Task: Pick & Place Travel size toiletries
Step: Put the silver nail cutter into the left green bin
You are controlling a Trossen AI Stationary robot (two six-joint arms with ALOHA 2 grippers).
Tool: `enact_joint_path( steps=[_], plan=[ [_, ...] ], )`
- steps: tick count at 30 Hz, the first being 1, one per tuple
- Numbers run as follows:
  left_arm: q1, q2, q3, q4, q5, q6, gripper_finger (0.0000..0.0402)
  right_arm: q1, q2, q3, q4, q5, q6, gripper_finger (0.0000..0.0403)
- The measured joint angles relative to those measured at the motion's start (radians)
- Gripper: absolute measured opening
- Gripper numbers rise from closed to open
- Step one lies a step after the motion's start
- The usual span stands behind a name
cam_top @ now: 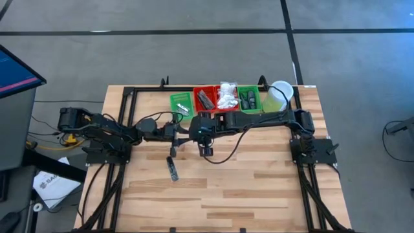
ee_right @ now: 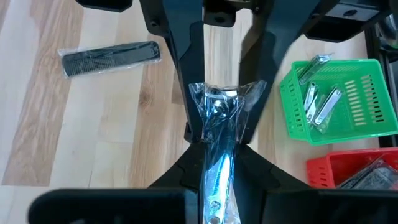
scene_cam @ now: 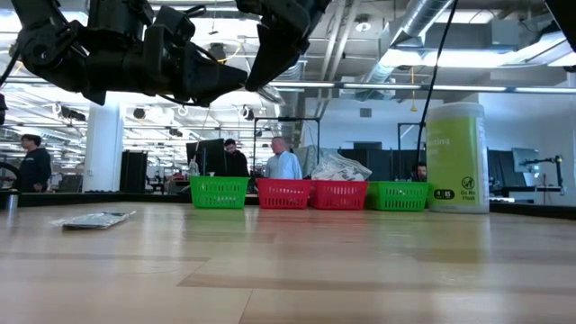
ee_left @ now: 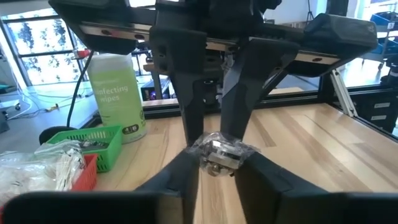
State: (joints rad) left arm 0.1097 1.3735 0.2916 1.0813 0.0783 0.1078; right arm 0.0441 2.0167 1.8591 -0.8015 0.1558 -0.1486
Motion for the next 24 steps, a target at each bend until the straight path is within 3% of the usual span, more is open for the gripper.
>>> enact_joint_path(
  steps=[4, 10, 24],
  plan=[
    [0.0, 0.0, 0.0, 0.0, 0.0, 0.01, 0.0043, -0.001, 0.0, -0.001, 0.002, -0.002, 0.004, 0.0046],
    [0.0, 0.0, 0.0, -0.008, -0.003, 0.02, 0.0042, -0.002, -0.001, -0.024, 0.027, -0.002, -0.012, 0.0066],
    [0.001, -0.001, 0.003, 0.003, -0.01, 0.005, 0.0042, -0.029, -0.006, -0.034, 0.023, -0.005, -0.012, 0.0161]
  ],
)
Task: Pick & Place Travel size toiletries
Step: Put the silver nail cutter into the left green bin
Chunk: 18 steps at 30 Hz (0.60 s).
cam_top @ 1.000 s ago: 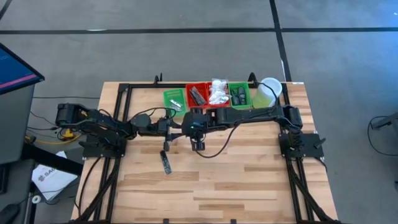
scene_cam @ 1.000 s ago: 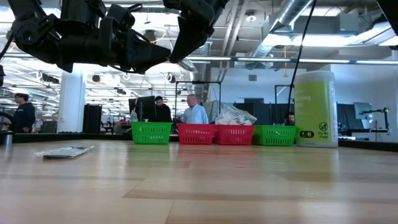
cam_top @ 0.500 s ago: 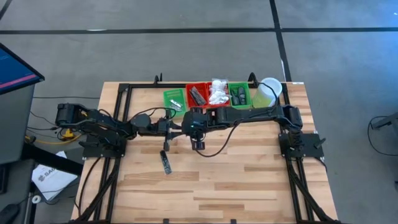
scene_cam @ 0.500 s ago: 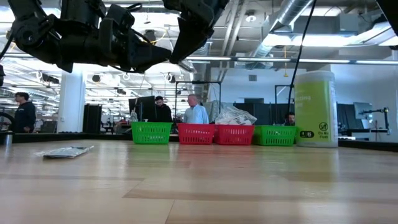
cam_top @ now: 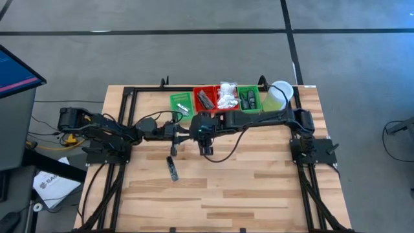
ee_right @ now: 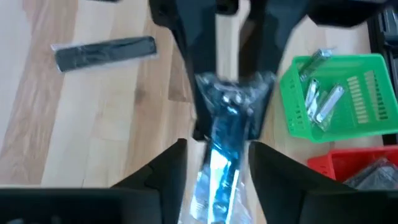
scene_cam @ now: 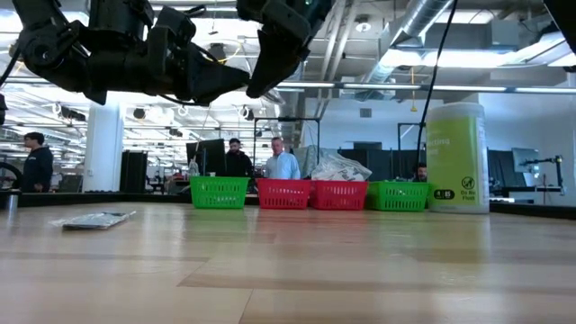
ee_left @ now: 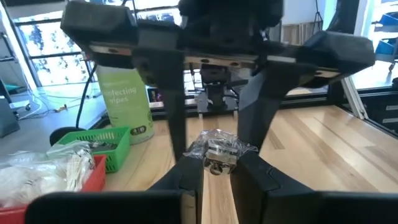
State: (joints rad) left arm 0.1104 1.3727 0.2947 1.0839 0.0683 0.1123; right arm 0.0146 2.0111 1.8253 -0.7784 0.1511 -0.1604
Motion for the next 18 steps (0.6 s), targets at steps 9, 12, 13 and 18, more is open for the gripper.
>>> enact_joint_path(
  steps=[9, 12, 13, 18],
  plan=[
    [0.003, 0.0, -0.001, -0.069, -0.035, -0.019, 0.0042, -0.037, -0.001, 0.0, -0.061, 0.003, -0.004, 0.0206],
    [0.003, 0.0, -0.002, -0.087, -0.067, -0.024, 0.0042, -0.044, -0.001, 0.0, -0.095, 0.004, 0.001, 0.0207],
    [0.003, 0.0, -0.002, -0.089, -0.079, -0.023, 0.0042, -0.044, -0.001, 0.0, -0.112, 0.005, 0.001, 0.0207],
    [0.003, 0.0, -0.002, -0.096, -0.125, -0.021, 0.0042, -0.043, -0.002, 0.0, -0.191, 0.007, 0.018, 0.0199]
  ],
)
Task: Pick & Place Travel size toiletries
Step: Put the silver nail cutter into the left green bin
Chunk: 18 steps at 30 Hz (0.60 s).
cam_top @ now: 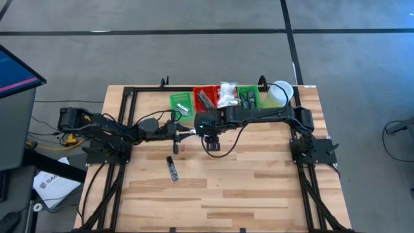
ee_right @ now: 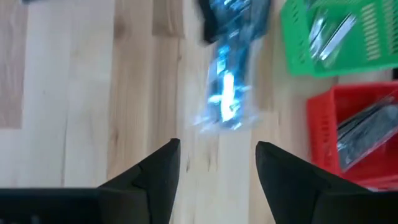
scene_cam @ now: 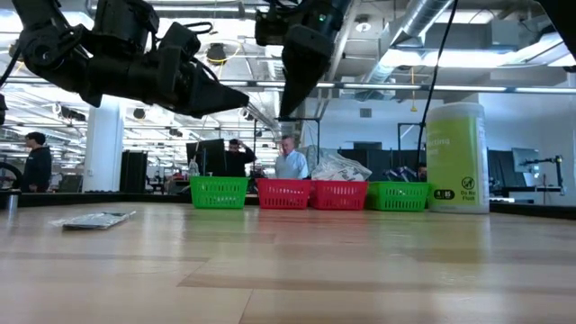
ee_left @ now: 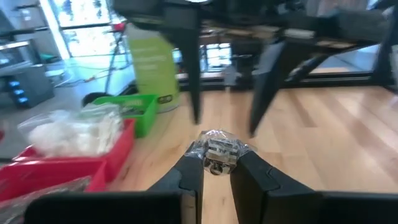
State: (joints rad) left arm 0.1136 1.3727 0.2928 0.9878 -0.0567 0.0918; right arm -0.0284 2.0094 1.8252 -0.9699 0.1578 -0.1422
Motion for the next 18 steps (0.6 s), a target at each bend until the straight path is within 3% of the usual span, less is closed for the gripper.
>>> enact_joint_path(
  steps=[11, 18],
  plan=[
    [0.012, 0.0, -0.001, -0.034, -0.373, 0.014, 0.0042, 0.016, 0.0, 0.0, -0.102, 0.0, 0.043, 0.0177],
    [0.117, 0.0, -0.001, -0.155, -0.452, -0.051, 0.0042, 0.038, 0.0, 0.0, -0.115, 0.0, 0.05, 0.0167]
  ],
)
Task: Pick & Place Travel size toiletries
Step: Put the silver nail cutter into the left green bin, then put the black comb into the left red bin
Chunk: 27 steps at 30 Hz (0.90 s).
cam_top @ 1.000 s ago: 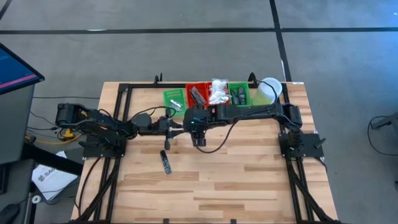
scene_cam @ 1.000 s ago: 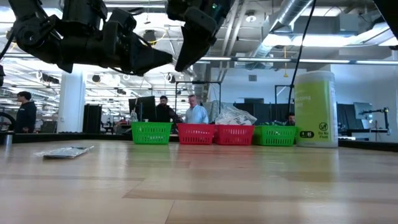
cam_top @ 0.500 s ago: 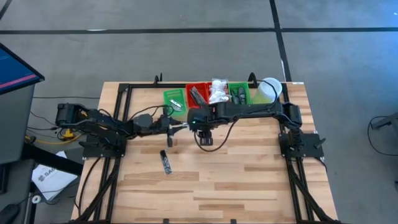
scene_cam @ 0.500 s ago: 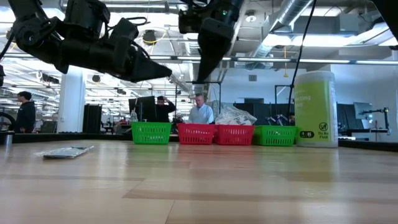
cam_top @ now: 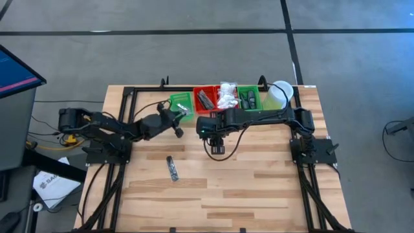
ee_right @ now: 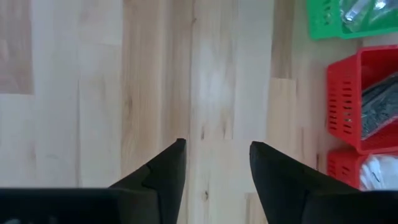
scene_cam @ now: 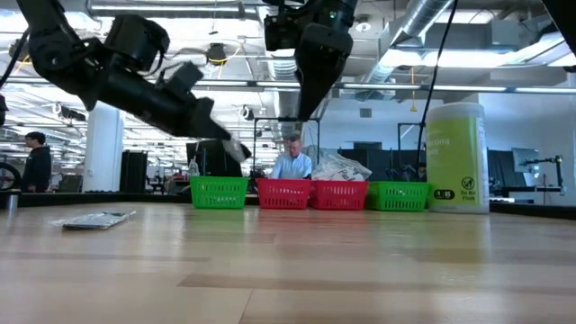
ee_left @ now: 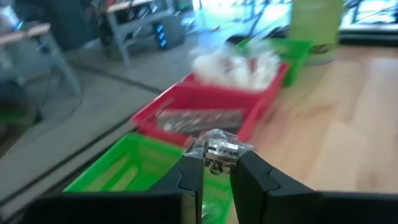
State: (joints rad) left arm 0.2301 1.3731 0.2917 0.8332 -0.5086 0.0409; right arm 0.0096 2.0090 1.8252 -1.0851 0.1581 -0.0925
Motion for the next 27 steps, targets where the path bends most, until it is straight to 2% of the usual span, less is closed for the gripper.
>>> enact_joint_path(
  steps=[10, 16, 23, 27],
  plan=[
    [0.134, 0.0, 0.0, -0.05, 0.0, -0.023, 0.0042, 0.022, 0.0, 0.0, 0.013, -0.001, 0.004, 0.0165],
    [0.166, 0.0, 0.0, -0.051, 0.001, -0.023, 0.0046, 0.022, 0.0, 0.0, 0.027, -0.001, 0.005, 0.0164],
    [0.17, 0.0, 0.0, -0.051, 0.001, -0.024, 0.015, 0.022, 0.0, 0.0, 0.034, -0.001, 0.006, 0.0162],
    [0.17, 0.0, 0.0, -0.05, 0.001, -0.024, 0.0188, 0.022, 0.0, 0.0, 0.035, -0.001, 0.006, 0.0162]
  ],
)
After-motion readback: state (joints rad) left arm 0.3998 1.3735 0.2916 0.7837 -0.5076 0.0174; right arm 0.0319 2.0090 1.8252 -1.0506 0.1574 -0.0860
